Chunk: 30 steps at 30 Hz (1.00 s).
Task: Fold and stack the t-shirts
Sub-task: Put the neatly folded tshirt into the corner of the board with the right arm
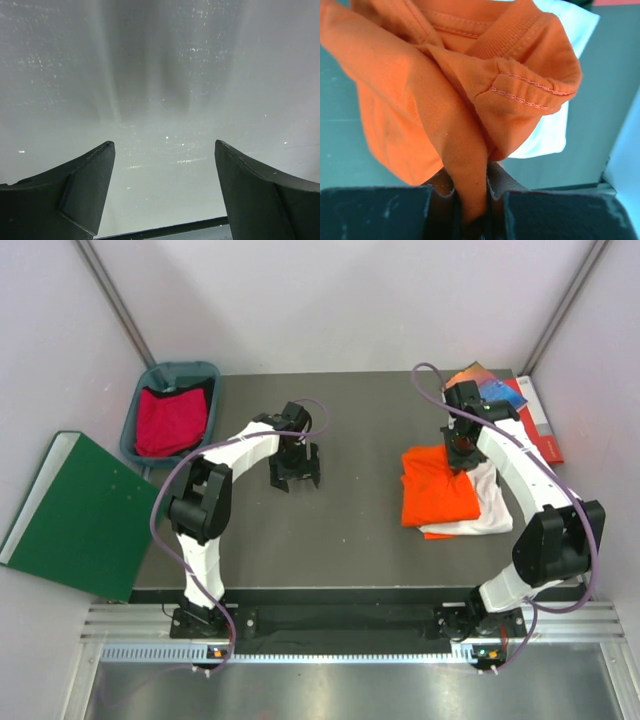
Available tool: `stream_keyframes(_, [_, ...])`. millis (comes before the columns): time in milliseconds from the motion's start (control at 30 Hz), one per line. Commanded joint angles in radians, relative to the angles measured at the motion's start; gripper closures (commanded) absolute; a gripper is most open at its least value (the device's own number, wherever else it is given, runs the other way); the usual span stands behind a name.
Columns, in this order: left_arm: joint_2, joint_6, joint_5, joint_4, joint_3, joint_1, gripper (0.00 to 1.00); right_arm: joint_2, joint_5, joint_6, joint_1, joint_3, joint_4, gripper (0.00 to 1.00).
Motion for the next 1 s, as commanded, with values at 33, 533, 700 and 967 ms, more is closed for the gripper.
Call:
stream_keyframes(33, [0.016, 0.022, 0.007, -0.013, 0.048, -0.001, 0.14, -0.007, 0.175, 0.004, -0.055, -0.044, 0.004, 1.0])
stream_keyframes(533, [0.017, 0.037, 0.018, -0.015, 0.042, -0.001, 0.14, 0.169, 0.345, 0.041, -0.137, -0.122, 0.107, 0.86])
stream_keyframes(700, [0.016, 0.043, 0.021, -0.013, 0.032, -0.001, 0.14, 0.152, 0.456, 0.106, -0.134, -0.089, 0.09, 0.07])
stream_keyframes(967, [0.014, 0.04, 0.027, 0.004, 0.003, 0.001, 0.12, -0.075, 0.51, 0.014, 0.106, 0.017, 0.122, 0.0])
